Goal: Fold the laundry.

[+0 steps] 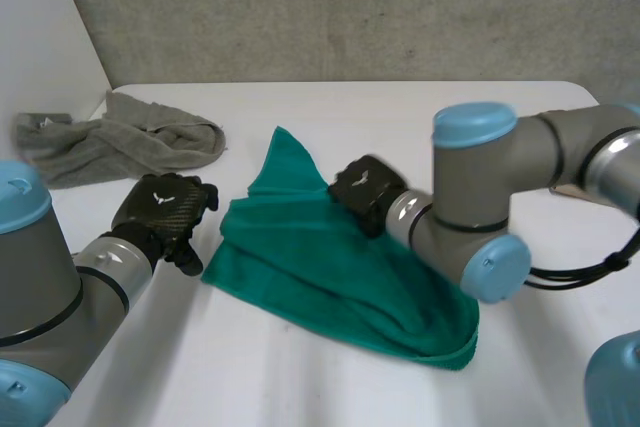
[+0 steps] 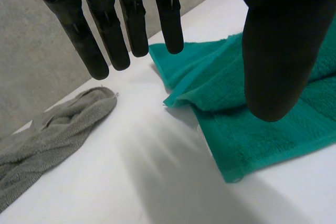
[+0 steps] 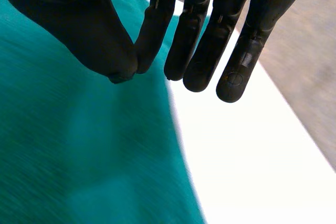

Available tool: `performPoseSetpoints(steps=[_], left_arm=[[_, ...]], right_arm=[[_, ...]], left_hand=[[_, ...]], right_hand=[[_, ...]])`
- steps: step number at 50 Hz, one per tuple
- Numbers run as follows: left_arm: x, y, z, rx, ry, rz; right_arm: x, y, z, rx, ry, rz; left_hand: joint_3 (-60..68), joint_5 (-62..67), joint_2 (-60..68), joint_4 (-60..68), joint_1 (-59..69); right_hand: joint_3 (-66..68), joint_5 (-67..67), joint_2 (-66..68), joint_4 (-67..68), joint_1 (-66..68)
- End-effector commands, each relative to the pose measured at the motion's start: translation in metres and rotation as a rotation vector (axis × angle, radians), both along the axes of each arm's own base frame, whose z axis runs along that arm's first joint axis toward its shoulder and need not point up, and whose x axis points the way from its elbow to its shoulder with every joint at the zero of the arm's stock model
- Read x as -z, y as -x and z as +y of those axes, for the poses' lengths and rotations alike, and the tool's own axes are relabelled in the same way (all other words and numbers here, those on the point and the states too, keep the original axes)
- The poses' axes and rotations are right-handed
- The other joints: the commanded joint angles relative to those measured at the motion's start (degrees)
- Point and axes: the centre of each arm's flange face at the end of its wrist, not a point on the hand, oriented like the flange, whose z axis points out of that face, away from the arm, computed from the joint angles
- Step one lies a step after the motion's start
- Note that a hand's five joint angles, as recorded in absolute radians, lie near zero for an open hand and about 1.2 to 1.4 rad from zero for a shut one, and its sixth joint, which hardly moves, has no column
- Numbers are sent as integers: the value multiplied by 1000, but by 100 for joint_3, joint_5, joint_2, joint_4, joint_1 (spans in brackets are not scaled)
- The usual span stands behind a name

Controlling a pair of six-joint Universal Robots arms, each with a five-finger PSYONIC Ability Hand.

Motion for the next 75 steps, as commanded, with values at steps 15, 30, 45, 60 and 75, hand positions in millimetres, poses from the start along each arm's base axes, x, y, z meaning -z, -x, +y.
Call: performPoseSetpoints(steps=[15,30,45,60,75], left_arm=[[-1,8,4,31,7,3],[-2,8,3,31,9,4],[-1,8,4,31,5,3],[-6,8,4,33,22,9],[-4,13,8,51,18,8]], right_arm=[[-10,53,-37,262,-25,11],[-11,7,24,61,-252,-128],[23,-16,15,45,-275,-101],[-45,18,-45,282,-43,-260],[-42,135,-152,694,246,-138]], left_hand=[[1,147,77,120,-29],[1,147,77,120,-29],[-16,130,60,103,-46],[-50,96,26,70,-79],[-167,-22,-91,-48,-197]], right_hand=[[-4395,-4265,-4356,-4426,-3285],[-4632,-4502,-4593,-4663,-3522],[1221,1352,1260,1191,2332],[1232,1362,1271,1202,2342],[1232,1362,1271,1202,2342]])
